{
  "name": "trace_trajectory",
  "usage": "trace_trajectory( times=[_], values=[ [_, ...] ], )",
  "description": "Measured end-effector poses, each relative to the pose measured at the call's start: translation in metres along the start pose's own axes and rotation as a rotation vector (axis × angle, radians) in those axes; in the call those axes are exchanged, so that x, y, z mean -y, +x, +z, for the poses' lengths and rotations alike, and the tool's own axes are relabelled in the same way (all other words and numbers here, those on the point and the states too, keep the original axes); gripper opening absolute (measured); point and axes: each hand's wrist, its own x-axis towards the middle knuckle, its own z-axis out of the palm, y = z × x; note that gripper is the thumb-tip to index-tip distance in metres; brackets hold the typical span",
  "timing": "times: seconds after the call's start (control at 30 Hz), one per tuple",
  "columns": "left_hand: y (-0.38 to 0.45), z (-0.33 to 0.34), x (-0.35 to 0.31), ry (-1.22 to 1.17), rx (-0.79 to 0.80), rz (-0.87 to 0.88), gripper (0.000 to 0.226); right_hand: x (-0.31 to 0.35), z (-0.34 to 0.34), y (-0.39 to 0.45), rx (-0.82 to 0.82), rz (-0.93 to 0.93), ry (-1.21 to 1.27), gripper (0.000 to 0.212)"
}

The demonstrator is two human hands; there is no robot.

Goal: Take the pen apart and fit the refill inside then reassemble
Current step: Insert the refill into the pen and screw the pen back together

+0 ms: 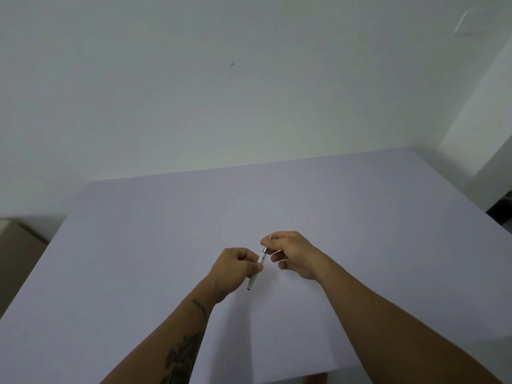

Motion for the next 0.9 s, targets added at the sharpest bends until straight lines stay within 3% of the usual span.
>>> trace_trajectory(
  times=[0.57, 0.9],
  values=[
    [0.0025, -0.0010, -0.0040, -0.021, 0.005, 0.011, 0.011, 0.0025, -0.0025, 0.0016, 0.028, 0.002, 0.115, 0.010],
    [0.0012, 0.0005, -0.0043, -0.013, 0.008, 0.008, 0.012, 0.0028, 0.0012, 0.0018, -0.020, -0.006, 0.047, 0.008]
  ],
)
